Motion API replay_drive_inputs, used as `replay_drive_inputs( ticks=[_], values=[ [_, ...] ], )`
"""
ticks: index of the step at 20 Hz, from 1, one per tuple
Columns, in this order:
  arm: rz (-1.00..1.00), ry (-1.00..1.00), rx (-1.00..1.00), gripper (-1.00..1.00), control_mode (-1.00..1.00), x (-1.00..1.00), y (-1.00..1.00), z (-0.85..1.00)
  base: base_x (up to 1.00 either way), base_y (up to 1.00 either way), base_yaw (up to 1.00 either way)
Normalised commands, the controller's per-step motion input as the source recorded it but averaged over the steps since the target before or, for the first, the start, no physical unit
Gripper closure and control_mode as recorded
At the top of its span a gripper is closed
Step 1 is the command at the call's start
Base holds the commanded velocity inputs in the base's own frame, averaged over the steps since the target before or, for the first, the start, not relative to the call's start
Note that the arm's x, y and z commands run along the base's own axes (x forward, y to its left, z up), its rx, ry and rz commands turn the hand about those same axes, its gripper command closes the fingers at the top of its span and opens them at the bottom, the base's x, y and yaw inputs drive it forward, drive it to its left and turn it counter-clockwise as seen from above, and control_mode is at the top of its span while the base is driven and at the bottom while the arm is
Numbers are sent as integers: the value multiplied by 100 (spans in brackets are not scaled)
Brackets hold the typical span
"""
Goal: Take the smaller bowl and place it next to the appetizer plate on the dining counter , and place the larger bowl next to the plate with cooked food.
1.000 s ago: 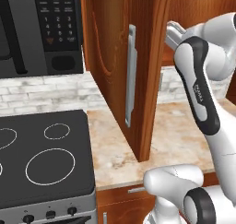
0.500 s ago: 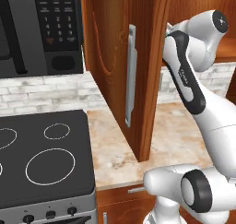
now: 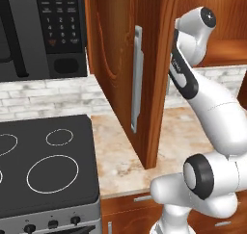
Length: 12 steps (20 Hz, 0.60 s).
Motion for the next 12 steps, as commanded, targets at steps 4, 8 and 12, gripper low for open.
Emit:
replay_drive_inputs(
  ticks=[4,8,12],
  values=[
    [0,7,0,-100,-100,58,11,0,0,0,0],
    [0,3,0,-100,-100,62,7,-5,0,0,0],
    [0,0,0,-100,-100,59,0,-20,0,0,0]
  ],
)
